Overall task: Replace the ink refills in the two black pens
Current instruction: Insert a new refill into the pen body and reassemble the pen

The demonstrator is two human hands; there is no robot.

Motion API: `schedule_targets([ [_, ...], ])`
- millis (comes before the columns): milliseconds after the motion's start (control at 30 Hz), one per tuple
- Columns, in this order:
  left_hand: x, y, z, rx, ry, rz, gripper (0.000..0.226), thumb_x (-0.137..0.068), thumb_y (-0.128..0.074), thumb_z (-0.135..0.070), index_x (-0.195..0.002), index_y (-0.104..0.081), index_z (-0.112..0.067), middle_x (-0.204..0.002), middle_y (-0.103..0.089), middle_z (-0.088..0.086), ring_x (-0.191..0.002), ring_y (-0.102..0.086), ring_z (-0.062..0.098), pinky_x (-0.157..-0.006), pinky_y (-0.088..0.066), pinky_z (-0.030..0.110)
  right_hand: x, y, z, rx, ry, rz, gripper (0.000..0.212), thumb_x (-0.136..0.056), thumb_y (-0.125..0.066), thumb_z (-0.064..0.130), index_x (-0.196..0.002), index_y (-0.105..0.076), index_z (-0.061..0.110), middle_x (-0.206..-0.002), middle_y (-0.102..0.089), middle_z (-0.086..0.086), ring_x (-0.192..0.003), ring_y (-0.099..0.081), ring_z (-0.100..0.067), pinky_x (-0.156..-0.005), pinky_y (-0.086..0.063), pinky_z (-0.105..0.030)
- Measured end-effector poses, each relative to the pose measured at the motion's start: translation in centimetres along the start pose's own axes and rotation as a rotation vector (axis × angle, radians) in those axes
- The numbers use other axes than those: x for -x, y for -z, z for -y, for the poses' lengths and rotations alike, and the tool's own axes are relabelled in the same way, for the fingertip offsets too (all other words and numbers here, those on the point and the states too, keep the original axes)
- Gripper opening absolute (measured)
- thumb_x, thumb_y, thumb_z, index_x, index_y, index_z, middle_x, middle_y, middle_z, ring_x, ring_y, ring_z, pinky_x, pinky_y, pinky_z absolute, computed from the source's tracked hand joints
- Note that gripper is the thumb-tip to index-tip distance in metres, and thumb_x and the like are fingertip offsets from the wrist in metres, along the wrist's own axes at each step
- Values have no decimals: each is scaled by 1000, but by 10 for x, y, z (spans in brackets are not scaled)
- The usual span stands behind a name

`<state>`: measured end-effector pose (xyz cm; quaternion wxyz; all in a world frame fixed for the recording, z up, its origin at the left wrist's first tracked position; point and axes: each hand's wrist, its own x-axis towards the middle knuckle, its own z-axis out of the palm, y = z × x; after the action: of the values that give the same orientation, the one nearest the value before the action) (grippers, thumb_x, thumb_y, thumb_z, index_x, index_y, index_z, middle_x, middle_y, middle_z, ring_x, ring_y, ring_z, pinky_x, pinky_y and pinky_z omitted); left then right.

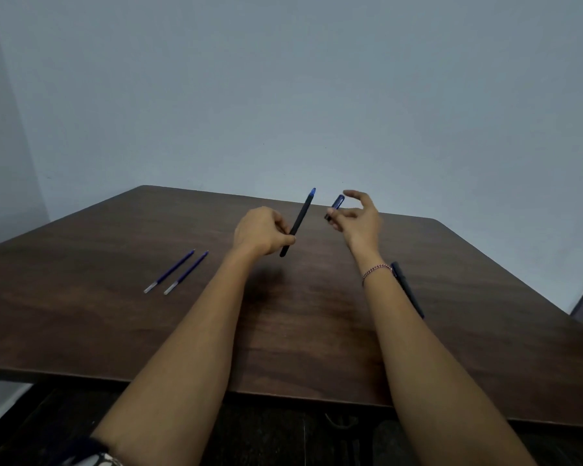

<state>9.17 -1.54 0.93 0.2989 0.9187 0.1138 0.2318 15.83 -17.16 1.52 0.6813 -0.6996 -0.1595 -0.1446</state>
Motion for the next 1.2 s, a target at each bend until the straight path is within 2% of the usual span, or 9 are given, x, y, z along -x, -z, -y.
schedule_targets([
  [200,-1,-4,0,-17,-54,75,14,-71,-78,-27,-67,-64,-25,-66,-64,-11,-70,-63,8,-71,-54,30,1,5,7,-294,25,-131,34,-80,-73,3,-108,-58,15,-84,-71,-17,-76,-72,-20,-77,-58,-27],
  [400,-1,-4,-2,7,-83,112,19,-71,-78,-20,-63,-62,-26,-65,-64,-10,-64,-62,7,-71,-56,30,1,3,10,-334,51,-116,33,-79,-73,3,-107,-57,14,-85,-71,-18,-78,-72,-21,-79,-58,-30],
  [600,-2,-5,-1,76,-59,155,15,-72,-79,-12,-69,-66,-20,-69,-67,-3,-67,-70,18,-63,-60,30,0,1,7,-303,74,-90,33,-79,-72,2,-105,-58,16,-82,-71,-16,-76,-73,-16,-77,-59,-29],
  [900,-3,-7,1,107,-72,130,11,-72,-78,-12,-79,-69,-12,-71,-68,1,-67,-69,20,-61,-60,31,-3,-5,2,-149,133,-12,35,-77,-75,5,-105,-61,21,-74,-70,-6,-72,-72,-15,-78,-59,-33],
  [1000,-4,-8,1,96,-85,104,12,-73,-77,-12,-82,-69,-11,-72,-69,2,-67,-69,18,-63,-59,29,-3,-7,0,-125,149,13,35,-78,-75,6,-105,-60,22,-76,-70,-7,-74,-72,-18,-77,-59,-32],
  [1200,-6,-7,2,116,-102,74,10,-76,-74,-13,-83,-69,-17,-63,-64,-9,-58,-64,7,-59,-57,26,-1,-12,-2,-72,164,74,35,-81,-72,8,-111,-58,19,-76,-68,-6,-75,-71,-19,-75,-59,-30],
])
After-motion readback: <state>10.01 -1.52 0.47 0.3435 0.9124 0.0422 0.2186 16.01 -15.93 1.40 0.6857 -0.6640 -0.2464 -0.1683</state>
